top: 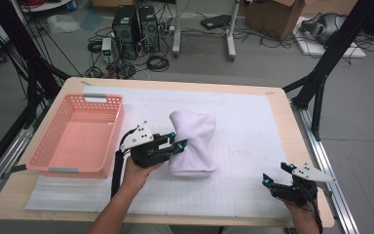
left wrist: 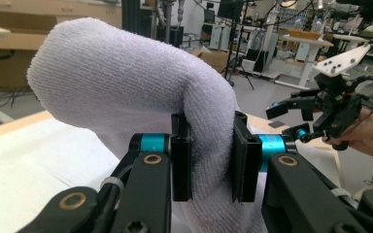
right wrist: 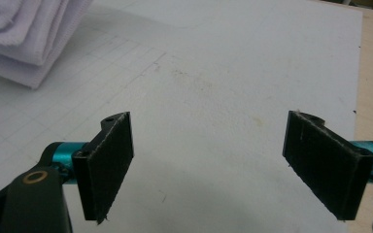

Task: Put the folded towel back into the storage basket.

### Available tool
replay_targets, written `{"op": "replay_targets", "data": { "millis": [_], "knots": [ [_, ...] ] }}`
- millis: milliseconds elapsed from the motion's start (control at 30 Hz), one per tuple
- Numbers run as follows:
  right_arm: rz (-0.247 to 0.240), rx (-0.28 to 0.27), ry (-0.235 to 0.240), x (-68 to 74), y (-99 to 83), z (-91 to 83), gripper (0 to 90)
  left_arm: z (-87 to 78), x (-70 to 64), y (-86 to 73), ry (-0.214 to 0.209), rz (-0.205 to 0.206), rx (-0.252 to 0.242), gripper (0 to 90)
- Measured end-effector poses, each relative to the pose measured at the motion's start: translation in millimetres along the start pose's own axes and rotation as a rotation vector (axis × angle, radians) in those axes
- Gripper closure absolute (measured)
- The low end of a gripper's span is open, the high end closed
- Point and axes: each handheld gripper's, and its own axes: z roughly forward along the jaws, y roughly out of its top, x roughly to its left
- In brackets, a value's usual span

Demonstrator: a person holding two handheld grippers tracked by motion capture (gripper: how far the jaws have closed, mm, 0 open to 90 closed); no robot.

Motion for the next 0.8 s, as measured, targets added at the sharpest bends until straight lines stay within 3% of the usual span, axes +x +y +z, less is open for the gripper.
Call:
{"op": "replay_targets", "data": {
  "millis": [200,800],
  "knots": [
    [-0.003,0.001,0.002,1.0,0.7,0.2,17.8,-13.5,1.4,14.1,0.011,0.04,-0.03,74.2],
    [-0.007,-0.003,0.005,3.3,3.0,2.6,17.8,-58.7,25.4,37.1,0.094,0.066,-0.056,74.2]
  ]
}}
